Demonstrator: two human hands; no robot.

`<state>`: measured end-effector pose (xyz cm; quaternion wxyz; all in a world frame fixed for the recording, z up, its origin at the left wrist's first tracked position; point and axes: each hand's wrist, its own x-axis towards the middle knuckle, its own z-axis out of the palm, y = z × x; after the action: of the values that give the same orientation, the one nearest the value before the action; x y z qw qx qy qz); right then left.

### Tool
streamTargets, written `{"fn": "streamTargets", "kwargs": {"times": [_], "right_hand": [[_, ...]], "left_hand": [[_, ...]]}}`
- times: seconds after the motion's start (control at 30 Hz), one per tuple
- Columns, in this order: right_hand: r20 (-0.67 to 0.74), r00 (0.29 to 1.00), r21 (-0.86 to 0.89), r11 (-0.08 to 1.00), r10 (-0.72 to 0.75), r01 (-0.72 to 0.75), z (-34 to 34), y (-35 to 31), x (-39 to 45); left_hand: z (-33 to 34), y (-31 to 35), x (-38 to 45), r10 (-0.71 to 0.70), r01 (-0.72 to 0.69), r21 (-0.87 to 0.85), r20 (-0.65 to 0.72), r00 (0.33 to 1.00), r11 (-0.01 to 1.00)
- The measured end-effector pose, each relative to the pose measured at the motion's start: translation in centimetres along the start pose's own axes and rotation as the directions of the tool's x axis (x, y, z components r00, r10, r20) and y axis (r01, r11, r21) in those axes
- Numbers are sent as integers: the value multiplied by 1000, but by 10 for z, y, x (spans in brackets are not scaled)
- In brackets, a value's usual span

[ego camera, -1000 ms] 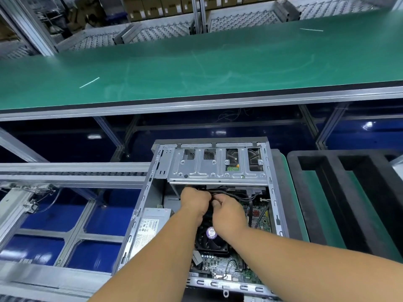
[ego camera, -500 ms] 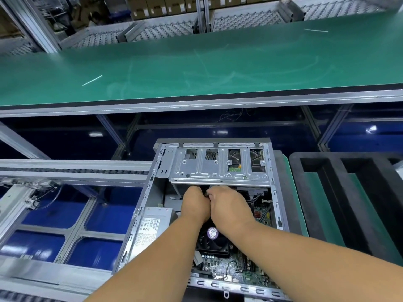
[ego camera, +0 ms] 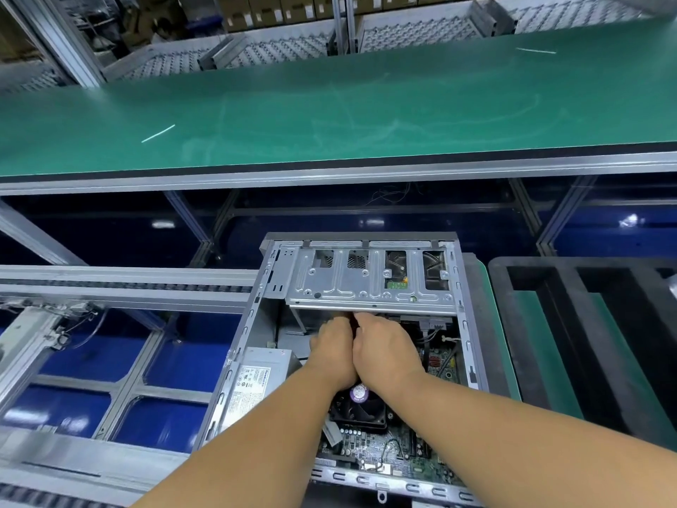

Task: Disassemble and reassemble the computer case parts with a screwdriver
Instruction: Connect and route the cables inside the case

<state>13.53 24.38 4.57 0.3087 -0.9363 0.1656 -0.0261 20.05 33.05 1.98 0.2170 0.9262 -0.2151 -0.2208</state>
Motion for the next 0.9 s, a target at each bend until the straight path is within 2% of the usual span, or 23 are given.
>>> {"fn": "streamTargets", "kwargs": {"times": [0.03, 0.1, 0.27, 0.4, 0.57, 0.77, 0.9], "right_hand": [[13, 1000, 1, 1000, 6, -6, -1, 0, 1], [33, 999, 16, 1000, 10, -11, -2, 1, 4], [53, 997, 58, 997, 51, -54, -2, -1, 6], [62, 997, 65, 996, 55, -59, -1, -3, 7], [55, 997, 117, 991, 62, -68, -1, -3, 8], [50, 996, 162, 983, 74, -81, 1, 0, 8], [57, 997, 168, 983, 60, -69, 1, 1, 10]], "left_hand": [[-1, 1, 0, -58, 58, 27, -5, 998, 998], [-2, 1, -2, -89, 89, 102, -4, 996, 991], [-4, 3, -10, -157, 156, -47, -32, 987, 987], [-5, 2, -15, -87, 82, -74, -61, 994, 994], [-9, 3, -18, -111, 111, -39, -7, 994, 993], [-3, -3, -18, -143, 148, -104, 46, 989, 984], [1, -6, -18, -155, 149, -220, -13, 988, 964]]}}
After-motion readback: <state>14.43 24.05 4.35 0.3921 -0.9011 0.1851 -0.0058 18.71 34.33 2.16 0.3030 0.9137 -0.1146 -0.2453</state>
